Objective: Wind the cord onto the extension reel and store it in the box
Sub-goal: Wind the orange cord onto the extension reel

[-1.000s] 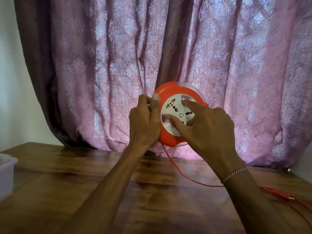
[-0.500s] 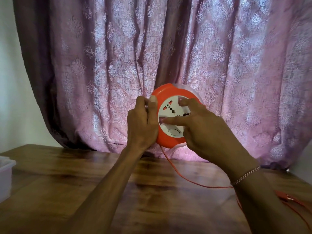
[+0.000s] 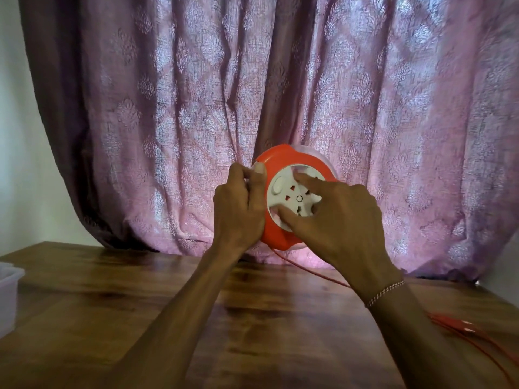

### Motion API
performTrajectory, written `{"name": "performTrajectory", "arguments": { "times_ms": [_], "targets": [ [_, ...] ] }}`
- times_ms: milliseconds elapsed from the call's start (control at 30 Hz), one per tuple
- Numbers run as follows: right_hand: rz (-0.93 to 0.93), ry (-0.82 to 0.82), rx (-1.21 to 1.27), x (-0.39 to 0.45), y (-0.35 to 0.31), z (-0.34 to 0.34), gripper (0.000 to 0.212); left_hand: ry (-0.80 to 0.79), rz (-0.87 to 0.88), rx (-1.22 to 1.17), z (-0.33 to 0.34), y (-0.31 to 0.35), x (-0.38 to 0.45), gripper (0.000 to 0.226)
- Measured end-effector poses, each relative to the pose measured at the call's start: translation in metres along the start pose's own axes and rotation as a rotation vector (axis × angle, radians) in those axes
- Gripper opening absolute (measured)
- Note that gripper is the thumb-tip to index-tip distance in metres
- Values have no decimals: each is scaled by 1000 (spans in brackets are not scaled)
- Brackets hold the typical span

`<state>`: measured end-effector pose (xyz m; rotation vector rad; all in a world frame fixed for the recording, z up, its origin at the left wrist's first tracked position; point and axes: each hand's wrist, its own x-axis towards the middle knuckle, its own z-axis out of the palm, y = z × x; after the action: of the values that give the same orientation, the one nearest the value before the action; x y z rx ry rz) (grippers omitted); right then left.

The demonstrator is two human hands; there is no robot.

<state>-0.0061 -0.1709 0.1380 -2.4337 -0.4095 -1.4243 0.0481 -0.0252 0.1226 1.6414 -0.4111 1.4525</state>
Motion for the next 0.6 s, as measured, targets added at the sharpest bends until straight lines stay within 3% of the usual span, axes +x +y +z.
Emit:
{"name": "performTrajectory", "arguments": {
  "times_ms": [133, 233, 367, 467, 600],
  "targets": [
    [16, 70, 33, 0, -1, 5, 68, -1, -15, -14, 0, 1, 0, 34],
    [-25, 103, -77, 1, 2, 4, 68, -4, -29, -29, -2, 3, 1, 33],
    [-121, 244, -35, 5, 7, -8, 41, -4, -32, -47, -3, 5, 1, 34],
    [-244, 112, 30, 8, 13, -14, 15, -1, -24, -65, -4, 7, 1, 31],
    [-296, -151, -1, 6, 13, -18, 48, 0, -27, -71, -7, 8, 2, 30]
  ]
}}
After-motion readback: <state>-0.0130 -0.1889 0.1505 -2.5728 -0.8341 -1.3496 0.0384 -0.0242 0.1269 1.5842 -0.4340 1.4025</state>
